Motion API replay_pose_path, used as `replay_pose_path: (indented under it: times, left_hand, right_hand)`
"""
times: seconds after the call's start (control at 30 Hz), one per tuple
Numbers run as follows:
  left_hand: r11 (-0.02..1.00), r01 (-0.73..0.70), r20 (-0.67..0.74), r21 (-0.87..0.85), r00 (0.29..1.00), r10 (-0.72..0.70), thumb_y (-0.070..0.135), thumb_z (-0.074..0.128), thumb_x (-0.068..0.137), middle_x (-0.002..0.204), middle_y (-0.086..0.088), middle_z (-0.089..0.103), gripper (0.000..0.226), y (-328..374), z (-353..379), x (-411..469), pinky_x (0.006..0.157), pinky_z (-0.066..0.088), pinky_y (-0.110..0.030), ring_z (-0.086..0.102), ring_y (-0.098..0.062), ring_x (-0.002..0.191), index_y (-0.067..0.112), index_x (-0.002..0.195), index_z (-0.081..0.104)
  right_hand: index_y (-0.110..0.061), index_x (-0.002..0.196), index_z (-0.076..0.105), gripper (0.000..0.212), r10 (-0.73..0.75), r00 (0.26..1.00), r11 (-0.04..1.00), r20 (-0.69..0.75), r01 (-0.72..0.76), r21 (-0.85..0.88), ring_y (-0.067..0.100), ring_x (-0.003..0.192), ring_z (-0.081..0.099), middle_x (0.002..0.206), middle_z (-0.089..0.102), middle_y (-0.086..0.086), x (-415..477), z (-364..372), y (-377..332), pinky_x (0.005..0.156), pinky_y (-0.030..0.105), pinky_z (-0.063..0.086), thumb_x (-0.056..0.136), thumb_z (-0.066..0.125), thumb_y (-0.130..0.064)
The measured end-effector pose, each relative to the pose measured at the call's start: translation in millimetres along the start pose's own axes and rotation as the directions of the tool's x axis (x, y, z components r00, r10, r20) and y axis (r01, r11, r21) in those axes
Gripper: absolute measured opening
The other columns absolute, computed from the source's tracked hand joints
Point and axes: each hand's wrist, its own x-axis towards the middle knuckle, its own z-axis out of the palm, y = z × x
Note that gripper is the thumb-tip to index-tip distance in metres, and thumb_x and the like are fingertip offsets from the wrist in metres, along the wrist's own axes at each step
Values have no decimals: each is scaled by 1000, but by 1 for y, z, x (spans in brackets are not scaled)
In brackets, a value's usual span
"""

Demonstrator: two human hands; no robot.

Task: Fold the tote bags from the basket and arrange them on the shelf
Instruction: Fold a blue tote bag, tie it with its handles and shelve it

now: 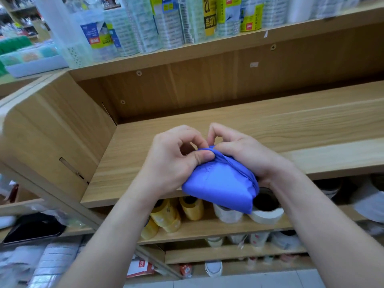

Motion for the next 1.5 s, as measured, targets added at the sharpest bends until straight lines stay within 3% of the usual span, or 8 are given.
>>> replay_pose_path:
  times: [0.13,0.3,0.47,0.57,0.73,1.0,1.3,1.5]
  left_hand:
    - [998,-44,-30,-52,999,42,29,81,72,84,9,66,19,10,-10,1,66,43,-19,58,-8,75,27,89,72]
    - [941,-289,293,177,928,230,55,74,69,137,9,57,67,25,-9,-13,109,38,-40,47,-8,132,27,128,62]
    - [995,-80,-141,-60,988,71,42,71,80,108,12,70,37,17,5,-14,87,51,-22,66,-6,102,21,110,69]
    - [973,75,-306,-221,941,-142,46,65,88,88,3,69,30,18,17,-14,74,49,-25,62,-9,80,18,94,70]
    - [773,190,-264,-605,868,-420,39,68,78,77,-5,65,34,33,43,-11,64,50,-31,56,-14,70,6,88,69]
    - [653,51,-412,-755,738,-534,29,80,75,77,-5,62,22,45,77,-20,64,51,-35,53,-18,70,12,84,69]
    - [508,305,-105,-806,771,-629,25,78,78,92,-11,73,29,32,66,-8,74,56,-38,66,-23,81,4,96,69]
    - [683,461,229,-567,884,-407,24,78,73,84,3,73,26,9,29,-4,62,50,-20,65,-8,74,16,97,71]
  right_hand:
    - [-17,82,56,17,105,994,972,2,-103,211,19,58,45,66,50,11,-1,1,4,52,30,31,89,54,-1]
    - [-14,80,62,21,120,993,892,20,-117,436,23,70,58,80,61,14,-1,-6,4,60,31,46,94,48,-7]
    - [-11,117,64,80,95,989,917,114,-132,376,36,106,64,113,68,18,-13,-8,2,95,47,48,81,37,-78]
    - [-20,97,65,63,-79,983,962,-168,120,244,15,83,62,90,69,5,-23,7,-5,77,28,47,80,38,-75]
    - [-18,79,50,34,-254,673,945,-695,325,-30,2,63,45,66,51,-14,-14,37,6,63,21,39,98,36,-42]
    - [-8,86,63,44,-239,403,930,-883,356,-90,6,68,57,72,62,-10,-7,38,6,69,24,46,102,28,-31]
    - [-30,128,46,32,-239,780,971,-579,184,-153,-5,90,58,96,63,-24,-34,25,22,79,13,43,100,44,-45]
    - [-31,132,53,46,-157,945,987,-287,142,-72,-4,111,59,117,67,-17,-62,-12,28,99,19,45,87,58,-43]
